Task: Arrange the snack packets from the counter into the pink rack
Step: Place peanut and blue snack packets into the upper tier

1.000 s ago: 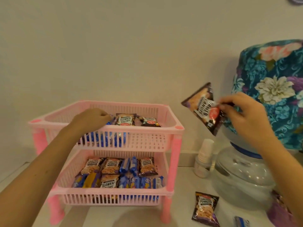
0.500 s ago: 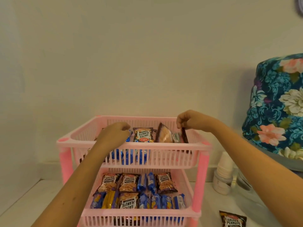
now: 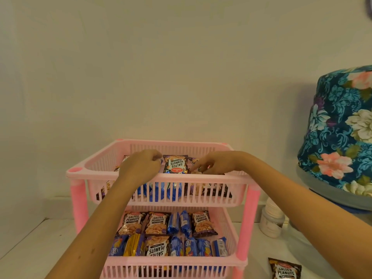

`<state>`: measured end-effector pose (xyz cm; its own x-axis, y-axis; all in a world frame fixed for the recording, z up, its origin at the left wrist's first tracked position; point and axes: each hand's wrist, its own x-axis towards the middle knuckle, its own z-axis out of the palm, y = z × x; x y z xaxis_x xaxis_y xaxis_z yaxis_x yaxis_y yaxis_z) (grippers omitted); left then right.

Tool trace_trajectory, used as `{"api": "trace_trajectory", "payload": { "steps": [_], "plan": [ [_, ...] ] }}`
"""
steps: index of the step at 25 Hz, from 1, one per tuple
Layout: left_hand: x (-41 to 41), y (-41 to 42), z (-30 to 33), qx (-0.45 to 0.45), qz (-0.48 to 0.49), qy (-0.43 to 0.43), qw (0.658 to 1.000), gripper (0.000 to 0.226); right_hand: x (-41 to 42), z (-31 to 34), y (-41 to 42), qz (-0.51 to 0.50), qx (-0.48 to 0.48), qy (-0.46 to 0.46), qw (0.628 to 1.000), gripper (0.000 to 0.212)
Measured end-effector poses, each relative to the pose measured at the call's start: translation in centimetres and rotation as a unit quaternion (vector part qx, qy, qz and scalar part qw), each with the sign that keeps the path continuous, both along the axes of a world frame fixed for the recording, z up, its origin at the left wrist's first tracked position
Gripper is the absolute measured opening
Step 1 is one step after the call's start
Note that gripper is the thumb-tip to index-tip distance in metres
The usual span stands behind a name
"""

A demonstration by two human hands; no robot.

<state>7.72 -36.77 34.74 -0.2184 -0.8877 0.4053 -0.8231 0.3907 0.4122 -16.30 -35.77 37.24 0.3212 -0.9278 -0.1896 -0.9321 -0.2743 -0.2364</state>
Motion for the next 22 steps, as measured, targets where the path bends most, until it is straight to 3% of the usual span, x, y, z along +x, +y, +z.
{"api": "trace_trajectory", "payload": {
  "steps": [2, 5, 6, 10, 14, 16, 19, 22],
  "plan": [
    [-0.1, 0.2, 0.1, -0.002, 0.005, -0.009, 1.0, 0.036, 0.0, -0.1, 0.0, -0.02, -0.05, 0.003, 0.999, 0.036],
    [-0.2, 0.4, 0.3, 0.003, 0.008, -0.019, 1.0, 0.035, 0.5, 0.0, 0.3, -0.048, -0.2, 0.002, 0.979, 0.019],
    [-0.3, 0.5, 0.3, 0.008, 0.009, -0.021, 1.0, 0.035, 0.6, 0.0, 0.3, -0.046, -0.202, 0.004, 0.978, 0.017],
    [-0.4, 0.4, 0.3, 0.014, 0.015, -0.035, 0.999, 0.033, 1.2, -1.0, -0.4, -0.067, 0.018, 0.085, 0.994, 0.04],
    [-0.5, 0.2, 0.2, 0.007, 0.023, -0.047, 0.999, 0.033, 1.5, -1.5, -1.7, -0.186, 0.097, 0.049, 0.976, 0.083],
    [-0.5, 0.2, 0.1, 0.001, 0.026, -0.057, 0.998, 0.034, 1.3, -1.3, -1.9, -0.177, 0.114, 0.045, 0.977, 0.083],
    [-0.5, 0.0, 0.0, -0.008, 0.025, -0.064, 0.998, 0.034, 1.8, -0.7, -0.2, -0.132, 0.122, 0.047, 0.983, 0.055],
    [-0.4, 0.0, -0.2, -0.044, 0.013, -0.045, 0.998, 0.03, 1.5, -0.2, 1.3, -0.11, 0.016, -0.011, 0.994, 0.047]
  ]
}}
